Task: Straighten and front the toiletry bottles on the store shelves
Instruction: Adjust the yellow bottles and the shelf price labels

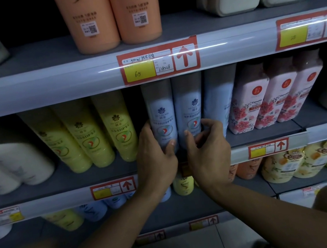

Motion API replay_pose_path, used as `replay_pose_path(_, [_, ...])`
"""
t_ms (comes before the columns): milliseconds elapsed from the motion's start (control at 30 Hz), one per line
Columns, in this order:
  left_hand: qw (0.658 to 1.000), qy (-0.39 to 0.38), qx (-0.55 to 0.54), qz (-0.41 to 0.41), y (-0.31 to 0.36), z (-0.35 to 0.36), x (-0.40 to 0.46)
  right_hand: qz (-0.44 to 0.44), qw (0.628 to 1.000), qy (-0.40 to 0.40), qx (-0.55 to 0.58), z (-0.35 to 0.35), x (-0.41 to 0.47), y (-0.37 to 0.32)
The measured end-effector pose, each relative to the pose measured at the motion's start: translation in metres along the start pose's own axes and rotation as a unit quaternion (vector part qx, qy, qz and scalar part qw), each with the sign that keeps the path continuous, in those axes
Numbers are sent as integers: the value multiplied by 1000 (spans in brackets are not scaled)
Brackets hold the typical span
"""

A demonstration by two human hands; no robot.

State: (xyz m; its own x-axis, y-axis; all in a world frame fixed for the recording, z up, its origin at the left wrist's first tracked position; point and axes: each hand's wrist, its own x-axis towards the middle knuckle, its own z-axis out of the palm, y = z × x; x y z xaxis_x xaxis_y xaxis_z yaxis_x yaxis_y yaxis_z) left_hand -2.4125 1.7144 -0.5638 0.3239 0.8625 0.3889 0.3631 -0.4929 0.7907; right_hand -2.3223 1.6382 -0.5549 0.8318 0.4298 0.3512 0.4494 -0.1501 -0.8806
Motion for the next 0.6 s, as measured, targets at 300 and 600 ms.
replay_pose_path(300, [992, -31, 123, 0, 3, -18, -7, -37, 999, -6, -13, -16, 0, 6])
replay_pose_path(600, [978, -81, 193, 1, 16, -51, -10, -20, 999, -41, -27, -58, 12, -10])
